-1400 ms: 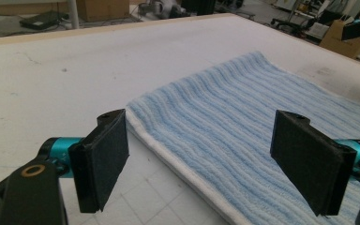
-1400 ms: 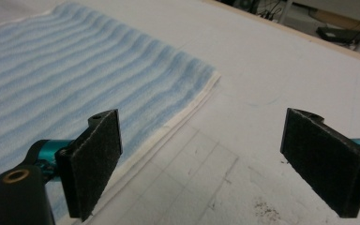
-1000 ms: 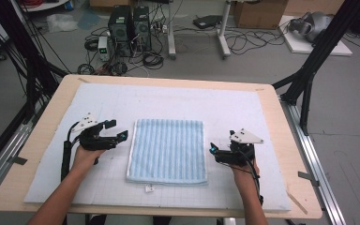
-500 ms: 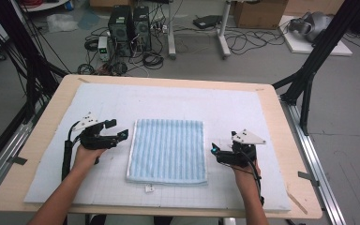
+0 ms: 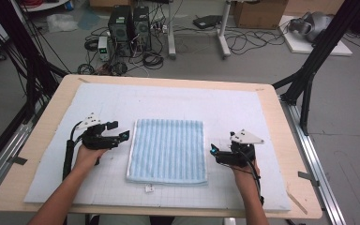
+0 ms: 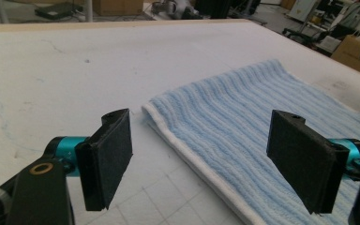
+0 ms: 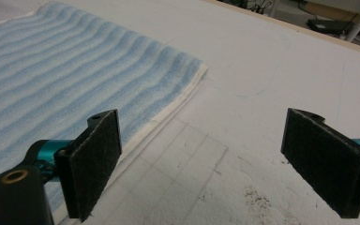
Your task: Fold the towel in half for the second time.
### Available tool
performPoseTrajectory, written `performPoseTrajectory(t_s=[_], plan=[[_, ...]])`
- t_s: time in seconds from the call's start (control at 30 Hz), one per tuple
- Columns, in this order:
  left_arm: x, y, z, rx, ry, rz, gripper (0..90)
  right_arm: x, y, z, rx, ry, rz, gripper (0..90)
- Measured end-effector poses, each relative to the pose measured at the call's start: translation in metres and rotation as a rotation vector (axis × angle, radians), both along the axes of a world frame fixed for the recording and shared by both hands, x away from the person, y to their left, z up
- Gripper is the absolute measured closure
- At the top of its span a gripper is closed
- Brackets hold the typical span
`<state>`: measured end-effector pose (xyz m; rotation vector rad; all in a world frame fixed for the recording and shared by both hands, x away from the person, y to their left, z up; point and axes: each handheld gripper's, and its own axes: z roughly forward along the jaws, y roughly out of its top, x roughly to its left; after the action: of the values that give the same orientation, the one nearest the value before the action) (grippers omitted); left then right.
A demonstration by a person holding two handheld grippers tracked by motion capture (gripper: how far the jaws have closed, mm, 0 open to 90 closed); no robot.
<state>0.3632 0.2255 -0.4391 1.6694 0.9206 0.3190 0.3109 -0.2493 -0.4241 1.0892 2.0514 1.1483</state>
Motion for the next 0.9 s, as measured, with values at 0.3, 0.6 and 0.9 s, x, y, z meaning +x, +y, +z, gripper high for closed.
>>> performPoseTrajectory(t_s=[0.3, 0.6, 0.9], plan=[[0.023, -0.008, 0.017, -0.01, 0.023, 0.003, 24.5, 0.0, -0.002, 0.001, 0.035, 0.009, 0.002, 11.8], [0.048, -0.025, 0.015, 0.041, 0.071, 0.006, 18.0, 0.001, -0.001, -0.001, 0.025, 0.017, 0.008, 11.8], [0.064, -0.035, 0.012, 0.148, 0.111, 0.071, 26.6, 0.001, 0.0, -0.001, 0.028, 0.021, 0.009, 11.8]])
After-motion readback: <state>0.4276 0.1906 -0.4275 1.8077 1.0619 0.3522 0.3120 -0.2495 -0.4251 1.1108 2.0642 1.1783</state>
